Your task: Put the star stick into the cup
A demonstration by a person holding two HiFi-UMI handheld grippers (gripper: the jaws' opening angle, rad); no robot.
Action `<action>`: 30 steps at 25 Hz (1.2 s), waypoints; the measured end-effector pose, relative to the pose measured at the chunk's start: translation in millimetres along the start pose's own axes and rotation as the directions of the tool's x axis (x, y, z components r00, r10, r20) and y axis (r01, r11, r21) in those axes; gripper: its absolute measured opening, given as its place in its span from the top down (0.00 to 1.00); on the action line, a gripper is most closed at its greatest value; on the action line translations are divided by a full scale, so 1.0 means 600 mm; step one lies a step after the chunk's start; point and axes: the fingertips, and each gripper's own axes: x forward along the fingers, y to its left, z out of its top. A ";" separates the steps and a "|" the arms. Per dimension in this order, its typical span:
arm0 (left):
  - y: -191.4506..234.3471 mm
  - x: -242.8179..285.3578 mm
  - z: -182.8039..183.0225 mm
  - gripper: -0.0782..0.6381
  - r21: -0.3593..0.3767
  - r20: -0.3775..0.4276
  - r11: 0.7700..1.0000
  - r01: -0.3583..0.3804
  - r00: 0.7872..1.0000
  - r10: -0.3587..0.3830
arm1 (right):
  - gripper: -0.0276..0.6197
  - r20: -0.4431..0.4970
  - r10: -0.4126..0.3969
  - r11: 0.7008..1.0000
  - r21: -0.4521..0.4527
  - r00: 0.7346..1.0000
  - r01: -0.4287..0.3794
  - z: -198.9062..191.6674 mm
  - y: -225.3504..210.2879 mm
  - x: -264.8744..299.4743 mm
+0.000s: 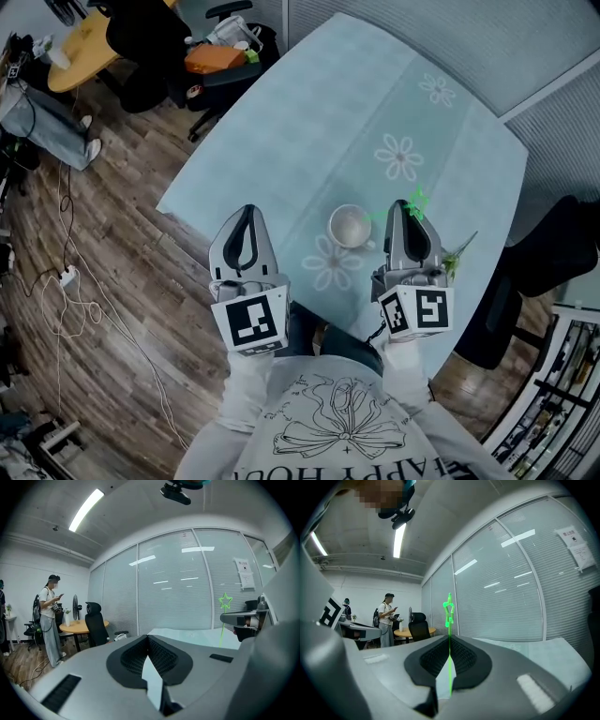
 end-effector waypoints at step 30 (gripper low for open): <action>-0.024 0.046 -0.117 0.88 -0.025 -0.149 0.999 0.047 0.988 -0.050 | 0.94 -0.163 0.045 0.997 0.072 0.986 -0.033 -0.142 0.014 0.046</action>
